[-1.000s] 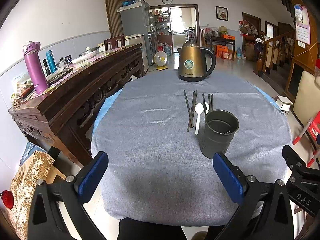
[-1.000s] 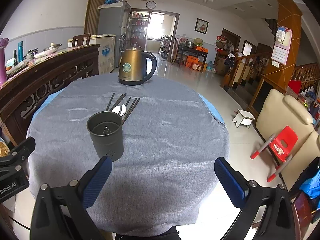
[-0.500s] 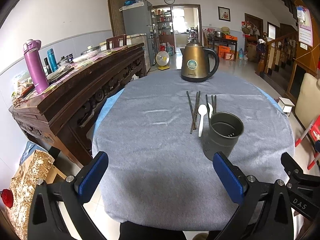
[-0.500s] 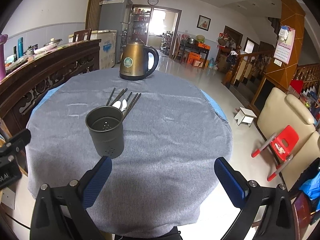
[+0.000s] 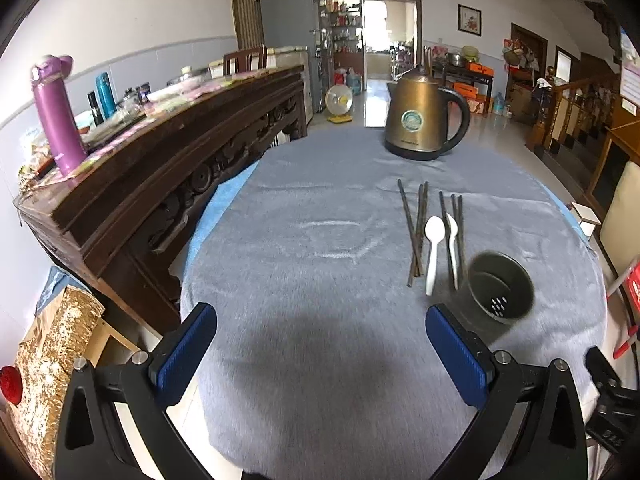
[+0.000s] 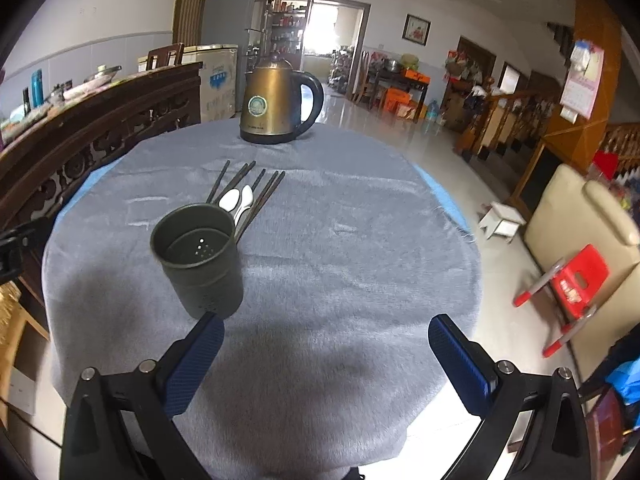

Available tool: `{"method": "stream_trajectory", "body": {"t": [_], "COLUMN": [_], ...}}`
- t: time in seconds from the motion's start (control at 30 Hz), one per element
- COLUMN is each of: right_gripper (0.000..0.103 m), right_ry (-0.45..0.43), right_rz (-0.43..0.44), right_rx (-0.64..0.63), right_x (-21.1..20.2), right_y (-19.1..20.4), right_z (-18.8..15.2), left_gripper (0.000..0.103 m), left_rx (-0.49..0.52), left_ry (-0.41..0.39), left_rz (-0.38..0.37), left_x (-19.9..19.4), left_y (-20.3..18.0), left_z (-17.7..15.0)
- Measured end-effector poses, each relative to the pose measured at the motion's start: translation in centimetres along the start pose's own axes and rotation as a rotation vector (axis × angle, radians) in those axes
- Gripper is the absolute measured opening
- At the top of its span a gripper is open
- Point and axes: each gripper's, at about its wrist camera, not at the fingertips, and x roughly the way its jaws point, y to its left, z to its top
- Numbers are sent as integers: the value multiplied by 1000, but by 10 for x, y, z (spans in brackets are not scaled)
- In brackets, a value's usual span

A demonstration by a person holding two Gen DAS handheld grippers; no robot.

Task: Organize utensils
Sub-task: 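Grasp a white spoon with the left tool while the right tool grasps the other spoon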

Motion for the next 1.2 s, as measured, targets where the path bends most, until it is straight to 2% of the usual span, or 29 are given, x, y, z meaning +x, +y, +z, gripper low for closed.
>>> {"method": "stream_trajectory", "body": {"t": [0.2,0.27,0.4,0.47,0.5,0.57,0.63,0.77,0.83,0.9,1.0,1.1,1.13,1.2], "right_gripper": [103,100,78,60,57,46,41,41,41,41,41,41,39,20], "right_ry": [45,60,133,204,225,277,318,379,404,415,459,468,474,469], "right_rz": [69,104,193,252,268,346,402,608,644,655,625,593,574,541], "right_rx": [80,108,143,167,169,189,200,230,220,212,208,182,168,138], "right_x": [41,65,120,157,170,207,234,271,282,292,314,316,317,318], "right_y": [-34,-44,-54,-55,-53,-44,-33,2,17,33,46,59,61,68], "right_z": [31,47,74,85,88,102,110,129,133,138,134,138,137,140], "left_gripper": [103,103,101,87,82,60,46,46,46,46,46,46,46,46], "left_rx": [-16,-8,5,12,20,31,30,58,74,92,102,114,117,124], "left_ry": [65,89,153,173,182,213,239,276,290,292,291,291,291,290], "left_rz": [1,-5,-34,-52,-60,-102,-160,-205,-248,-257,-257,-261,-265,-279], "left_x": [60,88,138,161,170,190,205,222,226,227,230,231,230,230], "left_y": [0,-5,-19,-26,-31,-39,-44,-56,-62,-64,-63,-61,-61,-62], "left_z": [39,55,80,90,94,102,107,105,101,99,99,101,101,102]}}
